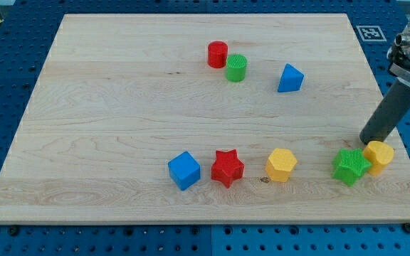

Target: Point at the blue triangle

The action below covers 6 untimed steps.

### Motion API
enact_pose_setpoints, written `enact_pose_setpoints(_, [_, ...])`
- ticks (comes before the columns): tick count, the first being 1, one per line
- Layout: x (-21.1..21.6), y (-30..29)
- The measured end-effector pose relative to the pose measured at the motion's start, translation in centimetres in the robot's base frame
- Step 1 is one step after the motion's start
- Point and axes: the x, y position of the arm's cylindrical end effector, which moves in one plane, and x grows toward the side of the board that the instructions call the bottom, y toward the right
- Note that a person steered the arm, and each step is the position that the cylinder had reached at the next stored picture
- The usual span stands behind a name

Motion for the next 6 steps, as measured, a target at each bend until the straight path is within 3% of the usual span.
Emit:
enact_pose_setpoints(2, [1.0,1.1])
enact_pose_setpoints(3, [-3.7,1.1])
enact_pose_setpoints(5, [-18.1,-1.4])
enact_pose_setpoints(6, [-19.3,-6.4])
